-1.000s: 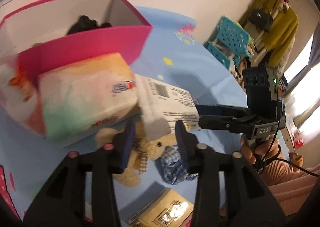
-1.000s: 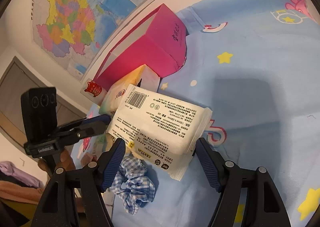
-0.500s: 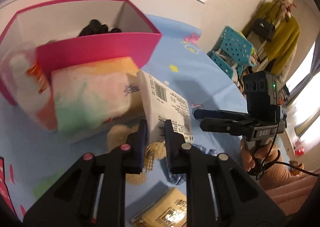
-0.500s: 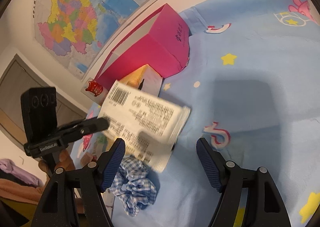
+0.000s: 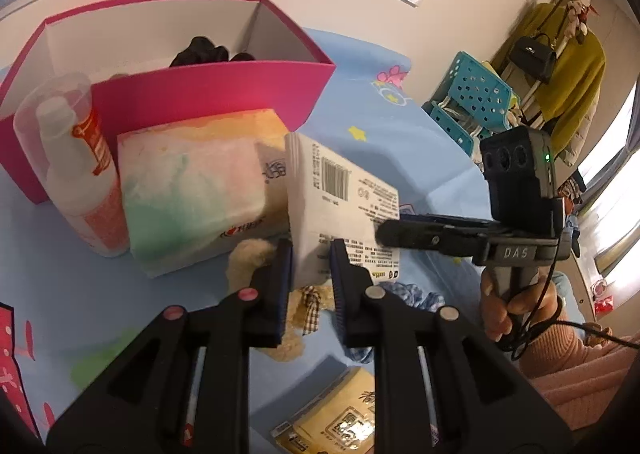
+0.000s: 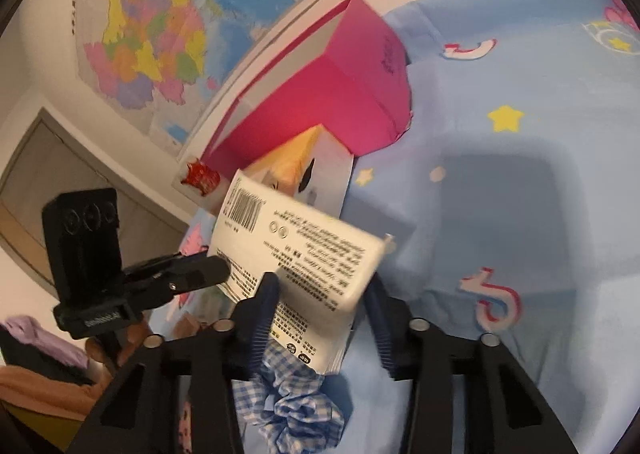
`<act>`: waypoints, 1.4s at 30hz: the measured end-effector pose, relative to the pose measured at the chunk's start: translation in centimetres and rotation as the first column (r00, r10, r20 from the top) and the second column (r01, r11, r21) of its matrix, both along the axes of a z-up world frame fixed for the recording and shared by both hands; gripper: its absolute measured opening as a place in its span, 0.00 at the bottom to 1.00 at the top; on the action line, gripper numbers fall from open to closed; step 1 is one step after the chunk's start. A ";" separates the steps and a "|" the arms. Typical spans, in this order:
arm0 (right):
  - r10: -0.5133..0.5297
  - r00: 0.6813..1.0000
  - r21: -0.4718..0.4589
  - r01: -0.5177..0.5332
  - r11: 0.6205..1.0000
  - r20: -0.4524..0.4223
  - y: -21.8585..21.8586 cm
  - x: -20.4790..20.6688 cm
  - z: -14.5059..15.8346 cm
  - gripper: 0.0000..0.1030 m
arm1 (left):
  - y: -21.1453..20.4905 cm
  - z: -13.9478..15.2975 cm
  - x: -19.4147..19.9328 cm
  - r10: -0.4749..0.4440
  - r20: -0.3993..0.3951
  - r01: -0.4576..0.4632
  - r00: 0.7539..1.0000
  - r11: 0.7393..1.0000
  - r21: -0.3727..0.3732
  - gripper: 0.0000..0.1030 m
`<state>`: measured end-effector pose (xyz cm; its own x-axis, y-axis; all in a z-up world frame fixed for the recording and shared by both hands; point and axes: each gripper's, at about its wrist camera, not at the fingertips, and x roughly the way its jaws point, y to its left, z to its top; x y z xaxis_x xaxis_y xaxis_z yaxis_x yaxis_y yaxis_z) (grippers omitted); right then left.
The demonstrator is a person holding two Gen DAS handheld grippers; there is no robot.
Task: Organize soft objects
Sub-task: 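Carry the wet-wipe pack over the pink box and open the right gripper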
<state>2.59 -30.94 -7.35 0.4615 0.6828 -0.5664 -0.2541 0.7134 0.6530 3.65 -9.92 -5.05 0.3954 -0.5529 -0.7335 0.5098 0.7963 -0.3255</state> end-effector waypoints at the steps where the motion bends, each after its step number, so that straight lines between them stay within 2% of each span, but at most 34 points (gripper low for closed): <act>1: -0.002 1.000 -0.011 0.003 1.000 0.010 0.0 -0.2 0.4 0.39 | -0.2 0.3 -0.1 -0.003 0.007 0.003 1.000 1.000 0.004 0.21; 5: -0.001 0.998 -0.053 0.004 0.999 0.065 -0.3 -0.2 3.6 0.34 | -0.5 2.0 -0.4 -0.009 0.060 0.009 0.998 1.000 0.015 0.22; 11: 0.043 0.986 -0.129 -0.022 0.991 0.162 0.7 2.0 8.9 0.33 | -0.2 5.8 1.3 0.017 0.121 -0.017 0.992 1.000 -0.002 0.24; 15: 0.062 0.975 -0.170 -0.026 0.985 0.213 1.6 4.8 11.2 0.33 | 0.4 7.8 4.0 0.060 0.140 -0.059 0.988 0.998 -0.010 0.25; 20: 0.071 0.969 -0.203 -0.022 0.979 0.237 3.0 8.8 13.1 0.33 | 0.7 8.6 7.8 0.119 0.133 -0.121 0.984 0.993 0.002 0.26; 25: 0.077 0.973 -0.227 -0.026 0.973 0.217 3.8 12.3 13.2 0.33 | 1.4 8.6 10.9 0.172 0.090 -0.172 0.981 0.985 -0.004 0.27; 28: 0.079 0.979 -0.251 -0.030 0.968 0.188 4.4 14.1 12.4 0.33 | 1.4 7.8 12.2 0.194 0.062 -0.196 0.979 0.980 0.021 0.27; 30: 0.076 0.983 -0.265 -0.029 0.964 0.168 4.7 14.8 11.8 0.33 | 1.4 6.8 13.2 0.205 0.018 -0.206 0.979 0.978 0.035 0.27; 34: 0.066 0.988 -0.311 -0.020 0.950 0.137 5.1 15.8 10.7 0.35 | 1.2 5.2 14.1 0.224 -0.022 -0.222 0.974 0.972 0.078 0.27; 37: 0.029 0.988 -0.366 0.029 0.930 0.151 5.2 15.9 10.7 0.37 | 1.4 4.9 14.5 0.244 -0.043 -0.240 0.969 0.967 0.087 0.27; 39: -0.006 0.984 -0.387 0.077 0.919 0.180 4.9 15.6 11.1 0.52 | 1.7 5.3 14.6 0.258 -0.030 -0.254 0.966 0.963 0.093 0.28; 42: -0.001 0.978 -0.371 0.081 0.925 0.209 4.6 14.6 11.8 0.54 | 2.1 6.0 14.2 0.266 0.003 -0.265 0.964 0.960 0.090 0.31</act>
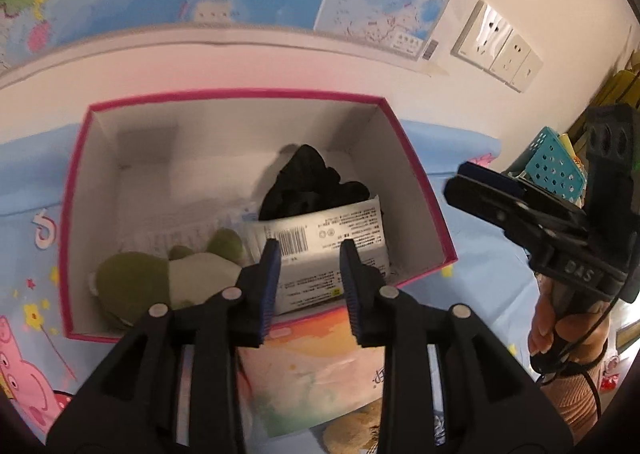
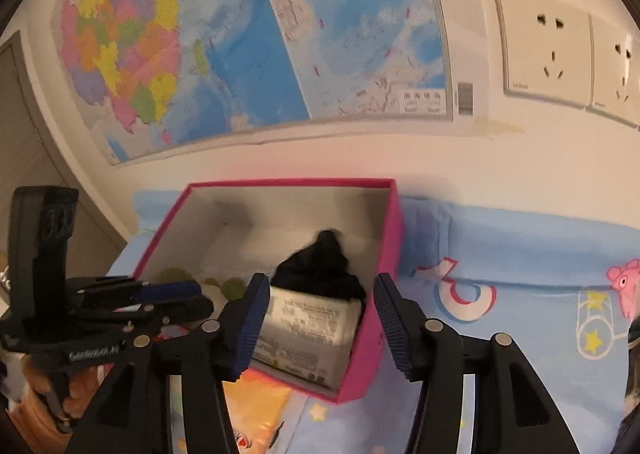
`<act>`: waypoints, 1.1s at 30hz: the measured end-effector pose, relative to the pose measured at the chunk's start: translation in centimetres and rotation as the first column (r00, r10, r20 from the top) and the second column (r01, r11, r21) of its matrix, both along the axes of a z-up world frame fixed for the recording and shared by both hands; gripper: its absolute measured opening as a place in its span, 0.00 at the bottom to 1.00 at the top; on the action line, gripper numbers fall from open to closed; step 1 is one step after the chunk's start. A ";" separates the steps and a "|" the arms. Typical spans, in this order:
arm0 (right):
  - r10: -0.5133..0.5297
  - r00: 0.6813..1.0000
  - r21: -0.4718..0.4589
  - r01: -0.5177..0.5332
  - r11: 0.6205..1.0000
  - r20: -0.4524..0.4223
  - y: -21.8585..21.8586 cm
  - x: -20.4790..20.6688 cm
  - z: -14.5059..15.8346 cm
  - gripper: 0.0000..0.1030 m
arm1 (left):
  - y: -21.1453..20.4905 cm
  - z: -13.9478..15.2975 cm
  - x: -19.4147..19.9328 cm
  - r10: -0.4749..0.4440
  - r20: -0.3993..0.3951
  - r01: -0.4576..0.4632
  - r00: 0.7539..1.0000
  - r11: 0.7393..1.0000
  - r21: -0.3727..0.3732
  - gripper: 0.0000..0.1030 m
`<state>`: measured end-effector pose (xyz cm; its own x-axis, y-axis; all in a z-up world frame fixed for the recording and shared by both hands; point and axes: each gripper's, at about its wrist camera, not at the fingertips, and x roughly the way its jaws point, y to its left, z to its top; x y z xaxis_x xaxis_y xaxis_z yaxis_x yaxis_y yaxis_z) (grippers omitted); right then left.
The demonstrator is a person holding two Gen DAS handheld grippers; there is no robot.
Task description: Organize soft objects
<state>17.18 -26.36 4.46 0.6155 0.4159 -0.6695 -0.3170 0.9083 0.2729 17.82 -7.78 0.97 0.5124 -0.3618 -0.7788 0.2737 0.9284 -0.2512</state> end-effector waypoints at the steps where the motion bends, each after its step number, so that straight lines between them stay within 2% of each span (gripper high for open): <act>1: 0.013 1.000 -0.009 -0.013 1.000 0.012 0.1 -0.7 0.2 0.54 | 0.1 0.3 -0.6 -0.012 0.023 0.012 1.000 1.000 0.001 0.31; 5: 0.064 0.997 -0.004 -0.064 0.998 0.041 0.4 -3.2 0.9 0.56 | -0.1 1.0 -2.4 -0.057 0.080 0.056 0.995 0.998 0.010 0.32; 9: 0.122 0.990 0.027 -0.124 0.992 0.075 0.4 -6.5 1.2 0.62 | 0.6 1.8 -5.5 -0.099 0.156 0.102 0.983 0.995 -0.010 0.47; 11: 0.148 0.985 0.047 -0.152 0.987 0.088 0.3 -8.4 1.1 0.67 | 1.2 2.2 -7.1 -0.108 0.191 0.115 0.976 0.993 -0.028 0.47; 15: 0.171 0.982 0.089 -0.177 0.980 0.074 -0.4 -11.8 -0.2 0.70 | 2.5 2.0 -10.2 -0.131 0.222 0.144 0.966 0.989 -0.044 0.48; 19: 0.166 0.986 0.120 -0.166 0.979 0.008 -1.2 -13.8 -2.7 0.70 | 3.5 0.8 -12.4 -0.120 0.216 0.137 0.969 0.989 -0.063 0.50; 23: 0.152 0.985 0.172 -0.137 0.976 -0.078 -1.6 -14.9 -5.7 0.70 | 4.2 -1.5 -13.7 -0.118 0.160 0.136 0.980 0.984 -0.111 0.52; 25: 0.147 0.983 0.159 -0.129 0.979 -0.106 -1.3 -15.2 -6.8 0.70 | 4.3 -2.7 -14.0 -0.113 0.126 0.129 0.986 0.983 -0.128 0.55; 33: 0.144 0.974 0.180 -0.112 0.977 -0.176 0.1 -15.3 -10.3 0.70 | 4.1 -5.7 -15.4 -0.116 0.061 0.123 0.991 0.986 -0.111 0.55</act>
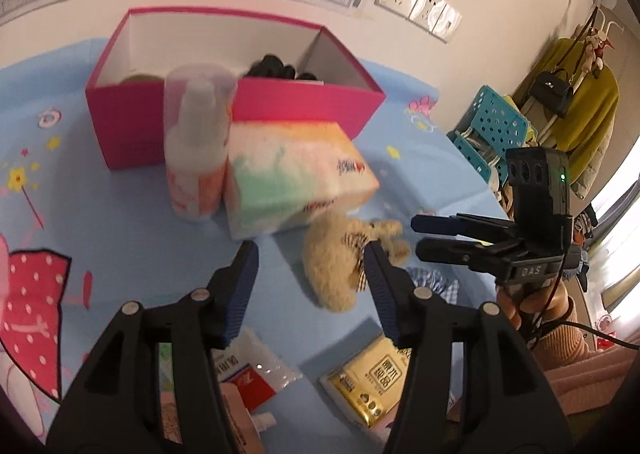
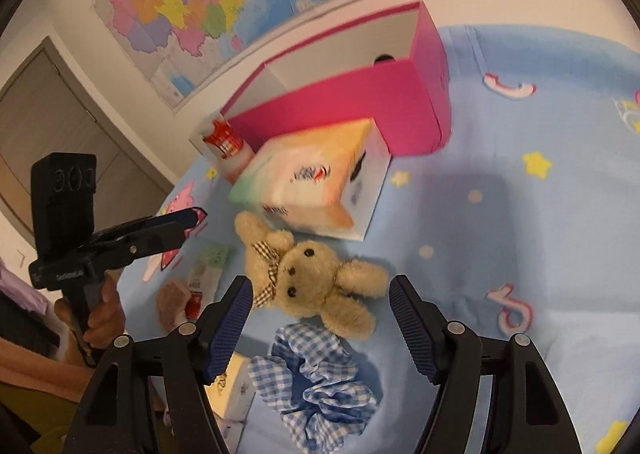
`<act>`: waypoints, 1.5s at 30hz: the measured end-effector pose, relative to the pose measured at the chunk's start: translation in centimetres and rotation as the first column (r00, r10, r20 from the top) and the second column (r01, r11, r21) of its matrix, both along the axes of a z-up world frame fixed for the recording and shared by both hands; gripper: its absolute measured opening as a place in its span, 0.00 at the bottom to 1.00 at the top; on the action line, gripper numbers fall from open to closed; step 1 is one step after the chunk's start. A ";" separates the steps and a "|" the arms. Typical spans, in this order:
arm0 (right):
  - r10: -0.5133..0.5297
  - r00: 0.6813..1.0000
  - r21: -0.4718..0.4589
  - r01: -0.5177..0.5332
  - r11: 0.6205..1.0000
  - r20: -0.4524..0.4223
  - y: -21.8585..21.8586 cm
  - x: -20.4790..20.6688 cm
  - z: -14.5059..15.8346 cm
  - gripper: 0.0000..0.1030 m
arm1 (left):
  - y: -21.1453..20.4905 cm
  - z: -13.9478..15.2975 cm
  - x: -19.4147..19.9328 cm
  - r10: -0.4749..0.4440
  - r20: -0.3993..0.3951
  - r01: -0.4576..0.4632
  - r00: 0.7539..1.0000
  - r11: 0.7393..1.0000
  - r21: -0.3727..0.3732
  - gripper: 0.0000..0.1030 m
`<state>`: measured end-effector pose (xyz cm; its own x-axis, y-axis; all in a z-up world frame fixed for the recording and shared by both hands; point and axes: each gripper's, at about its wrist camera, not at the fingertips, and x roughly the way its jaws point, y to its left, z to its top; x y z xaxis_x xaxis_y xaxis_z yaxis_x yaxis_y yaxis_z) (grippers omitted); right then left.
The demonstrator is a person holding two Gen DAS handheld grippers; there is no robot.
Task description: Organize soft objects
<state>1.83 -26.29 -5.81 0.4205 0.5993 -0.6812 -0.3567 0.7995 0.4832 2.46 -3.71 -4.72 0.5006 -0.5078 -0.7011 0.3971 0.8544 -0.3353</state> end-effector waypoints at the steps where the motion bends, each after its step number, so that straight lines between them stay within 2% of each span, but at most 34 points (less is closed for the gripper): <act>1: 0.000 1.000 0.005 0.000 1.000 -0.006 0.0 0.1 -0.2 0.70 | 0.0 -0.2 0.0 -0.001 -0.005 0.001 1.000 1.000 0.000 0.55; 10: -0.056 0.998 0.032 0.057 0.998 -0.025 -0.4 0.5 -1.4 0.70 | -1.6 -2.6 0.5 -0.030 -0.067 0.031 0.997 0.999 0.014 0.55; 17: -0.059 0.998 0.060 0.061 0.996 -0.028 0.0 1.4 -1.8 0.70 | -2.4 -3.5 0.8 -0.043 -0.095 0.045 0.995 0.999 0.023 0.54; 23: -0.051 0.998 0.075 0.053 0.996 -0.027 0.3 1.5 -2.0 0.69 | -2.7 -4.3 1.5 -0.062 -0.128 0.064 0.990 0.998 0.011 0.40; 25: -0.048 0.998 0.076 0.050 0.996 -0.028 0.3 1.5 -2.0 0.67 | -3.1 -4.5 1.7 -0.070 -0.133 0.072 0.989 0.997 0.015 0.33; 27: -0.050 0.998 0.082 0.053 0.995 -0.038 0.2 1.6 -2.2 0.56 | -3.5 -4.7 1.8 -0.078 -0.137 0.081 0.987 0.997 0.014 0.32; 31: -0.061 0.997 0.113 0.067 0.991 -0.051 -0.4 1.7 -2.4 0.48 | -3.8 -4.7 1.8 -0.080 -0.132 0.084 0.988 0.996 0.025 0.32; 33: -0.068 0.996 0.123 0.073 0.990 -0.051 -0.7 1.7 -2.5 0.37 | -3.8 -4.6 1.9 -0.081 -0.134 0.085 0.988 0.996 0.020 0.32; 36: -0.072 0.996 0.123 0.077 0.989 -0.044 -0.9 1.4 -2.3 0.30 | -3.8 -4.7 2.0 -0.084 -0.134 0.087 0.988 0.996 0.020 0.32; 41: -0.070 0.997 0.125 0.071 0.990 -0.014 -1.1 0.9 -1.5 0.22 | -4.0 -4.5 2.0 -0.092 -0.125 0.095 0.988 0.995 0.019 0.32; 45: -0.061 0.998 0.125 0.057 0.991 0.023 -1.2 0.1 -0.2 0.22 | -3.7 -3.8 1.7 -0.104 -0.104 0.105 0.989 0.994 0.000 0.32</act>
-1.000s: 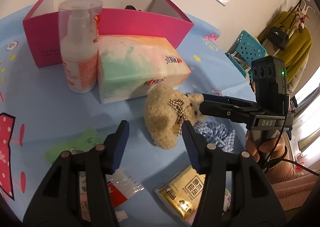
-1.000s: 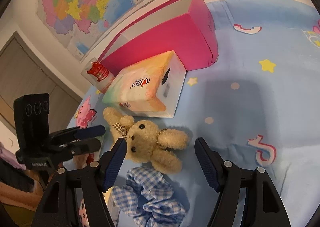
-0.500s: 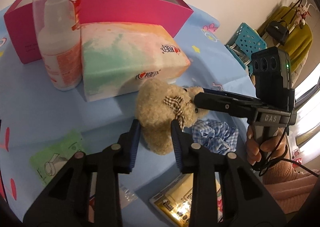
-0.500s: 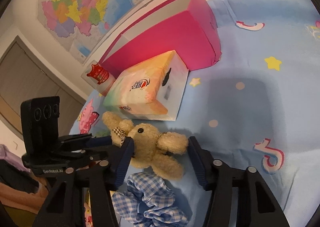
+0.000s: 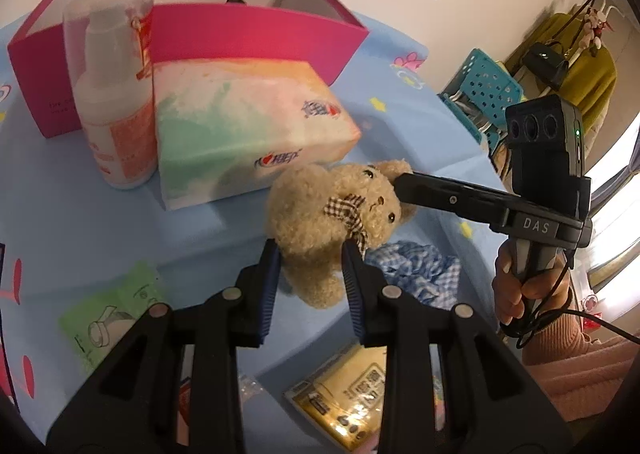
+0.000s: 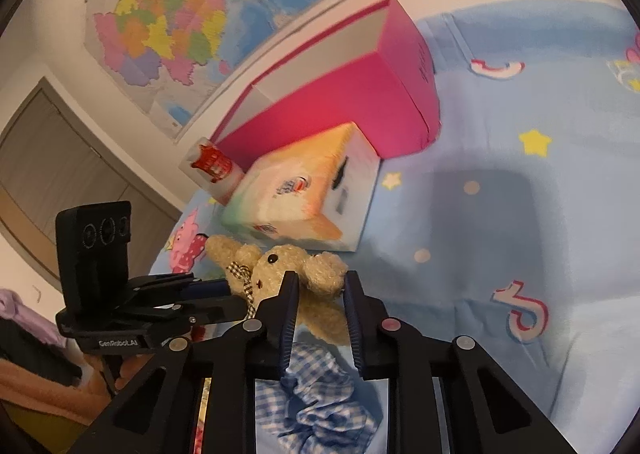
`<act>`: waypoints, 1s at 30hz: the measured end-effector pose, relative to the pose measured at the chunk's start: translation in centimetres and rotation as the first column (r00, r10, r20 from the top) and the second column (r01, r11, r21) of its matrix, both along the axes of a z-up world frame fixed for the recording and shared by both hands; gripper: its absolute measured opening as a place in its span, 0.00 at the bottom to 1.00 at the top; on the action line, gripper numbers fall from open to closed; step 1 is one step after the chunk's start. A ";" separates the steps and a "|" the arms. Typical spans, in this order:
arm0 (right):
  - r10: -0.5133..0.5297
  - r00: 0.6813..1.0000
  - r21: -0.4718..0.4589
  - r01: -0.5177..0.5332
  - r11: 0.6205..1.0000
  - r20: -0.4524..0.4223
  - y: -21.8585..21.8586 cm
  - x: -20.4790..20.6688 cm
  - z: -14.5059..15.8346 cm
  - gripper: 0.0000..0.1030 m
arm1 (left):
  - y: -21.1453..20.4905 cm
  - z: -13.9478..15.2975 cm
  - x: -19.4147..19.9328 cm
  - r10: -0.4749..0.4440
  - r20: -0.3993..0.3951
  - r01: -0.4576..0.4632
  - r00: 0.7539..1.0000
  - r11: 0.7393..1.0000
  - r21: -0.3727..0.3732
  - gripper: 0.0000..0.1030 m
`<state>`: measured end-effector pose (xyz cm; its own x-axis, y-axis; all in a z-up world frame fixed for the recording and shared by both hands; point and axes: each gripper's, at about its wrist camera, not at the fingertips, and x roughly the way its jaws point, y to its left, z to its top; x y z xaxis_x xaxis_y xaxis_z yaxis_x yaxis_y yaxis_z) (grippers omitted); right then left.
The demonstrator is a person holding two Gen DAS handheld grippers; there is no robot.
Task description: Organize soft objects
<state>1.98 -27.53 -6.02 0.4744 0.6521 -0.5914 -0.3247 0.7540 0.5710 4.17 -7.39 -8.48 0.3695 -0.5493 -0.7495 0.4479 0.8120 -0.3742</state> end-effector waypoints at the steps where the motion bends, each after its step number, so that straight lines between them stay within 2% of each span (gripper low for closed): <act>1: 0.004 1.000 0.002 -0.004 1.000 0.008 0.0 -0.2 0.3 0.22 | 0.1 0.2 -0.1 -0.002 0.007 0.002 1.000 1.000 0.000 0.32; 14: 0.039 0.983 -0.013 -0.037 0.999 0.177 0.6 -0.5 6.8 0.22 | 0.1 5.2 -0.3 -0.018 0.129 0.020 0.991 1.000 -0.019 0.32; 23: 0.032 0.974 -0.010 -0.031 0.999 0.224 0.6 1.3 8.7 0.22 | 0.2 7.9 1.2 0.003 0.193 -0.006 0.981 1.000 0.015 0.32; 30: 0.014 0.967 0.008 -0.016 1.000 0.255 0.4 4.8 10.1 0.22 | -0.3 10.1 4.0 0.030 0.235 -0.045 0.972 0.997 0.058 0.33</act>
<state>6.75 -27.08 4.11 0.5986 0.6656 -0.4457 -0.4718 0.7426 0.4754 8.20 -7.68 1.64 0.5580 -0.4866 -0.6722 0.4857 0.8483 -0.2110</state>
